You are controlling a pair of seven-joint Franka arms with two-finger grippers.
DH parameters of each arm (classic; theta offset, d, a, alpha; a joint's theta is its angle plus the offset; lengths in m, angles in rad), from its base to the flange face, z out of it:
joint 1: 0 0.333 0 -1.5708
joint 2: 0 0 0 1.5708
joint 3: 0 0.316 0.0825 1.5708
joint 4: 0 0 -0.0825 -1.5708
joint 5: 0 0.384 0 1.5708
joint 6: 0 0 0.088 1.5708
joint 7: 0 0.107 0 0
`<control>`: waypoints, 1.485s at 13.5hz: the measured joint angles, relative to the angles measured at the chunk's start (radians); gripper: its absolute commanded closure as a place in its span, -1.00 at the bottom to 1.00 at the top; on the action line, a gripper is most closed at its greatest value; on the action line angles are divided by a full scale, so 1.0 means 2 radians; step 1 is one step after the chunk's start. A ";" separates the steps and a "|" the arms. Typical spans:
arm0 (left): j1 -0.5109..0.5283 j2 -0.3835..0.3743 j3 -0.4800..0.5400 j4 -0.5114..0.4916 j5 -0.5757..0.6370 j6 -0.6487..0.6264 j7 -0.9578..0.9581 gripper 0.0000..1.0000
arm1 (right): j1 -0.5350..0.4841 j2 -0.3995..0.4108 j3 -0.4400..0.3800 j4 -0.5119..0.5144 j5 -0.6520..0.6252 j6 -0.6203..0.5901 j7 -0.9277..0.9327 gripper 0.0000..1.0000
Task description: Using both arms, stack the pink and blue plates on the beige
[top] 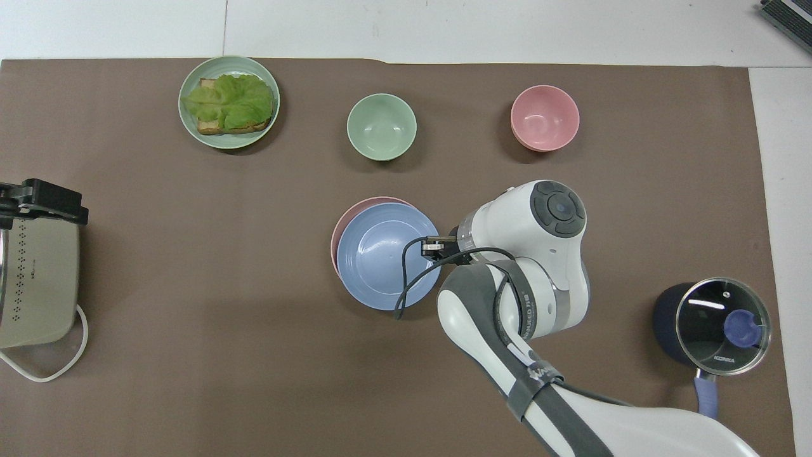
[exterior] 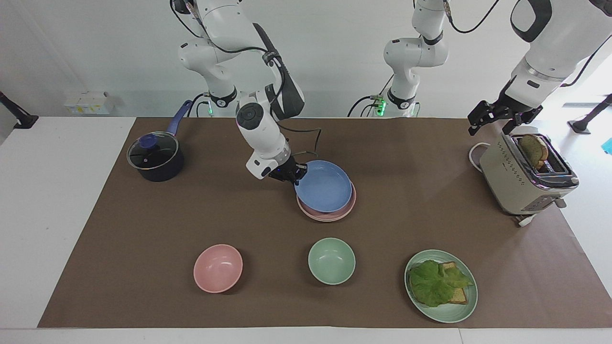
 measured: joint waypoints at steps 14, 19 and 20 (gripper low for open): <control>0.000 0.000 0.000 0.000 0.000 0.000 0.000 -1.00 | -0.055 -0.049 -0.011 0.066 -0.194 -0.057 -0.006 -1.00; 0.000 0.000 0.000 0.000 0.000 0.000 0.000 -1.00 | -0.112 -0.081 -0.013 0.125 -0.205 -0.153 -0.012 -1.00; 0.000 0.000 0.000 0.000 0.000 0.000 0.000 -1.00 | -0.121 -0.093 -0.013 0.128 -0.205 -0.170 -0.012 -1.00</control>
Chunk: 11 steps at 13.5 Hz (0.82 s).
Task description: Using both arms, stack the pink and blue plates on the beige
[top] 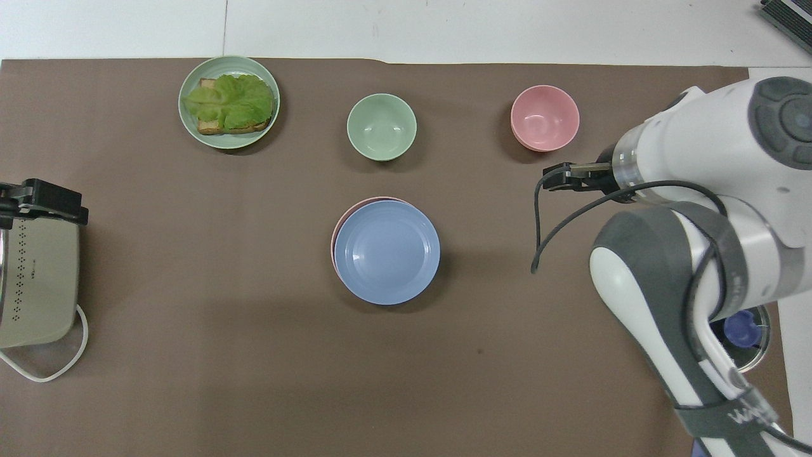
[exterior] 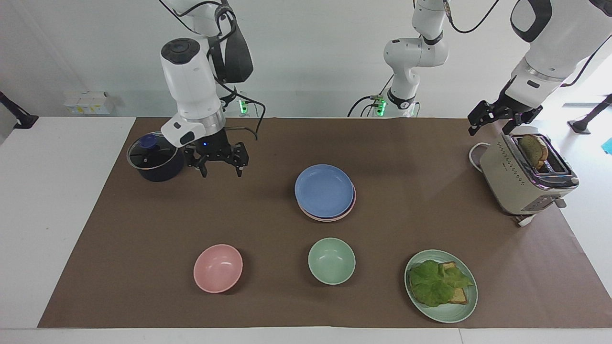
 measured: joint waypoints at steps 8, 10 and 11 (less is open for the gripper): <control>0.000 0.000 0.000 0.000 0.000 0.000 0.000 -1.00 | -0.104 -0.023 -0.001 -0.010 -0.001 -0.075 -0.064 -1.00; 0.000 0.000 0.000 0.000 0.000 0.000 0.000 -1.00 | -0.118 -0.024 -0.001 -0.009 -0.001 -0.075 -0.074 -1.00; 0.000 0.000 0.000 0.000 0.000 0.000 0.000 -1.00 | -0.119 -0.028 -0.001 -0.007 -0.001 -0.075 -0.074 -1.00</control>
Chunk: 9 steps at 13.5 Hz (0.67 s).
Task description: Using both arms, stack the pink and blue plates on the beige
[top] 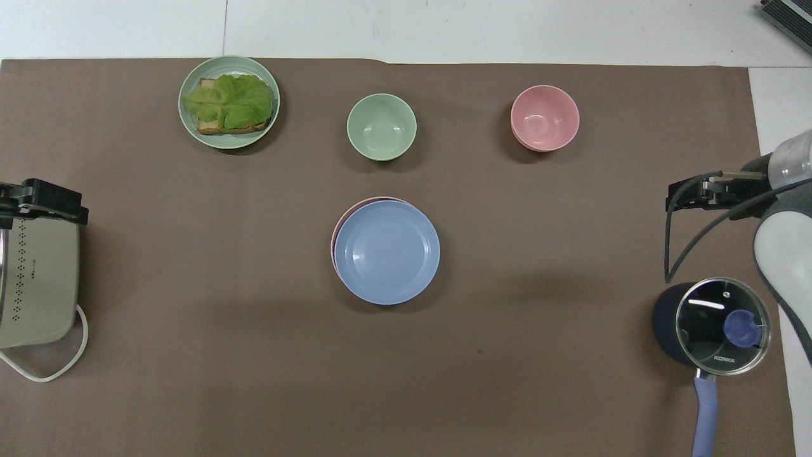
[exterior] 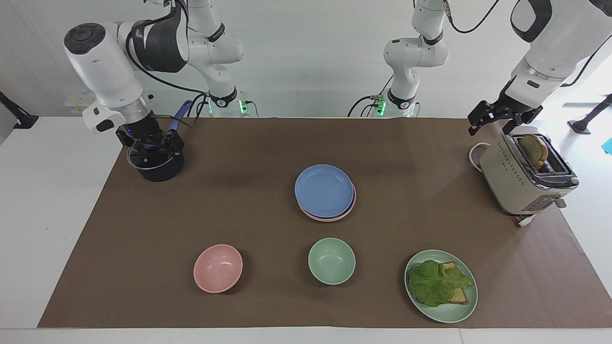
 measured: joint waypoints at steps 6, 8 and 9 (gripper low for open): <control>0.000 0.000 0.000 0.000 0.000 0.000 0.000 -1.00 | -0.002 -0.035 -0.008 0.062 0.000 -0.088 0.000 -1.00; 0.000 0.000 0.000 0.000 0.000 0.000 0.000 -1.00 | -0.003 -0.043 -0.008 0.086 0.000 -0.122 0.000 -1.00; 0.000 0.000 0.000 0.000 0.000 0.000 0.000 -1.00 | -0.003 -0.049 -0.008 0.085 0.000 -0.128 0.000 -1.00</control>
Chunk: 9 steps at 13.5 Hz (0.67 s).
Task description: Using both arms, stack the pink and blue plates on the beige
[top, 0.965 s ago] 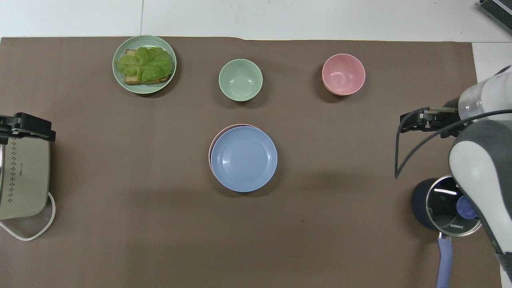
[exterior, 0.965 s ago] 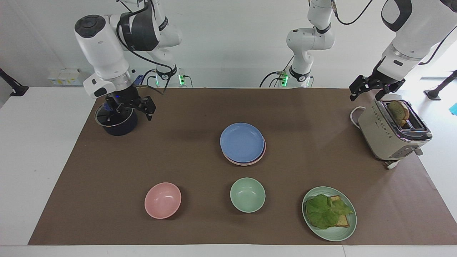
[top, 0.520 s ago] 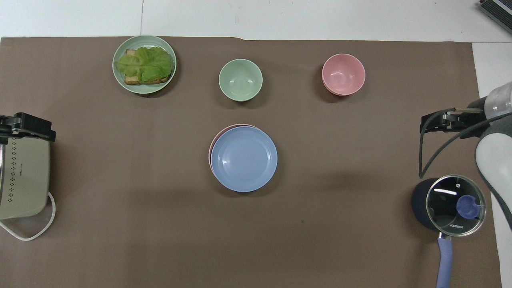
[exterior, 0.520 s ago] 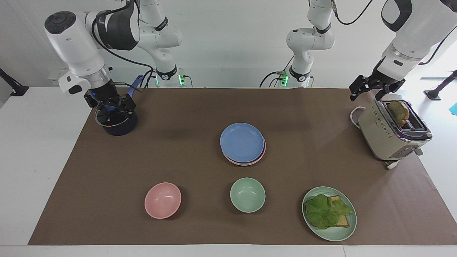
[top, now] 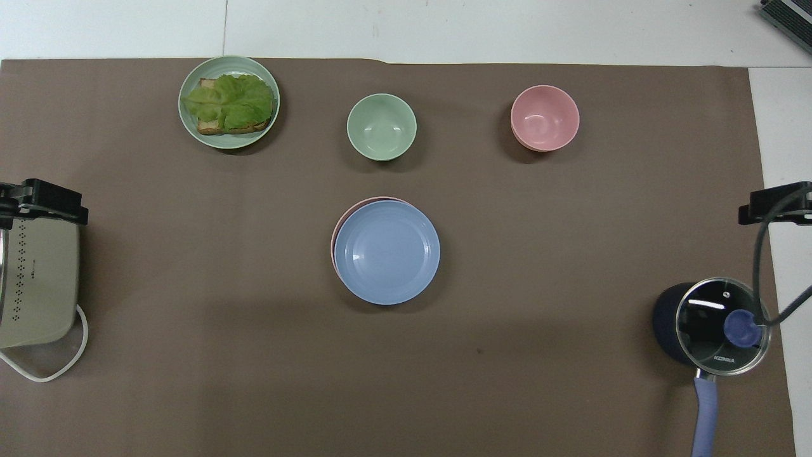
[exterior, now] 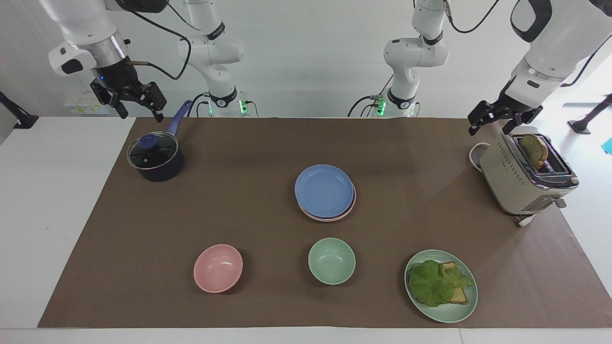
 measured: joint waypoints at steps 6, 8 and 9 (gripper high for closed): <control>0.000 0.000 0.000 0.000 0.000 0.000 0.000 -1.00 | 0.005 -0.010 0.005 -0.013 0.000 0.000 0.000 -1.00; 0.000 0.000 0.000 0.000 0.000 0.000 0.000 -1.00 | 0.012 -0.010 0.007 -0.016 -0.002 0.011 0.000 -1.00; 0.000 0.000 0.000 0.000 0.000 0.000 0.000 -1.00 | 0.016 -0.010 0.007 -0.018 -0.008 0.012 0.000 -1.00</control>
